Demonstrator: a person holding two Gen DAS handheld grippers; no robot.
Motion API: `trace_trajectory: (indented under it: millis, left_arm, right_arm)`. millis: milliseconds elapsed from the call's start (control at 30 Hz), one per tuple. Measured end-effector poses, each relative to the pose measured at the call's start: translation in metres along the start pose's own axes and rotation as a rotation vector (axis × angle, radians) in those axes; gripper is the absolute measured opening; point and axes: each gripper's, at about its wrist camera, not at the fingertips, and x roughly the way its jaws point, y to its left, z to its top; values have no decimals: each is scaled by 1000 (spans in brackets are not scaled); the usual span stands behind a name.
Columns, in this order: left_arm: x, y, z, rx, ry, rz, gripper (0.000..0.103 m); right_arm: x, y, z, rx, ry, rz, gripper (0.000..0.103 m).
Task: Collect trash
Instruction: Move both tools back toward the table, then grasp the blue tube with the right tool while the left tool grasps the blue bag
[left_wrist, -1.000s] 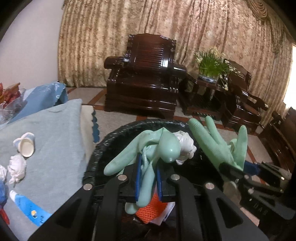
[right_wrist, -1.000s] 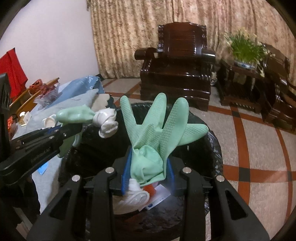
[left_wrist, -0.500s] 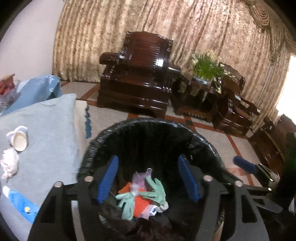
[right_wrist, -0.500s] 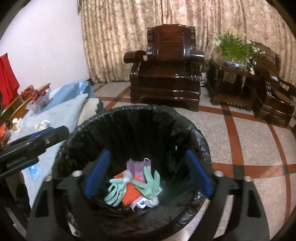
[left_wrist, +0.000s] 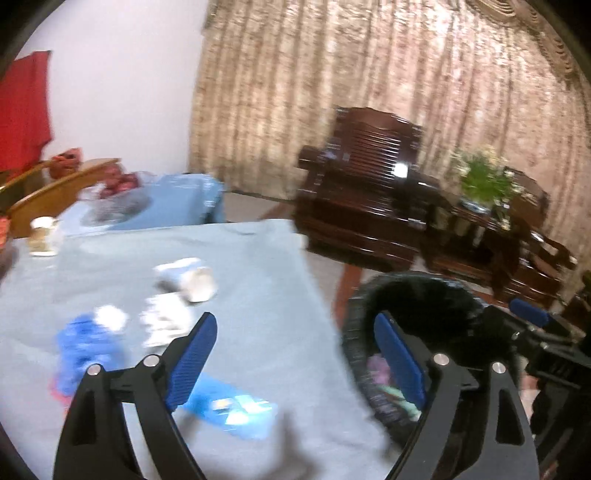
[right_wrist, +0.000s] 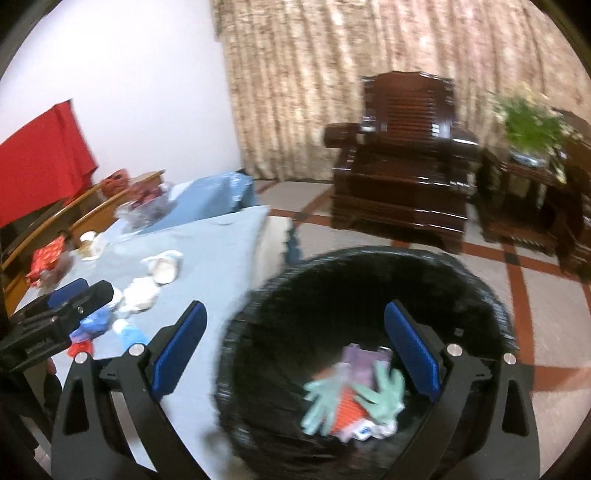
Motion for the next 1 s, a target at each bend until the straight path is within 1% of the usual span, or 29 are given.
trace_trajectory:
  millis: [233, 367, 467, 733, 800, 867, 1000]
  left_arm:
    - [-27, 69, -21, -34, -1, 160, 86]
    - [-35, 104, -32, -72, 11, 229, 86]
    - [-36, 121, -37, -80, 12, 268, 86]
    - [-29, 160, -52, -111, 46, 324, 86]
    - [-27, 169, -54, -124, 55, 337, 85]
    - [-27, 176, -57, -133, 60, 340, 85]
    - [-25, 185, -60, -140, 69, 347, 85]
  right_arm:
    - [25, 67, 4, -98, 25, 115, 94]
    - [48, 102, 0, -152, 59, 171, 94]
    - [64, 125, -2, -183, 79, 206, 94]
    - [110, 178, -18, -269, 152, 286, 94]
    - [122, 192, -25, -312, 181, 303, 90]
    - [133, 203, -31, -345, 211, 322, 82]
    - [152, 220, -43, -388, 258, 340, 78]
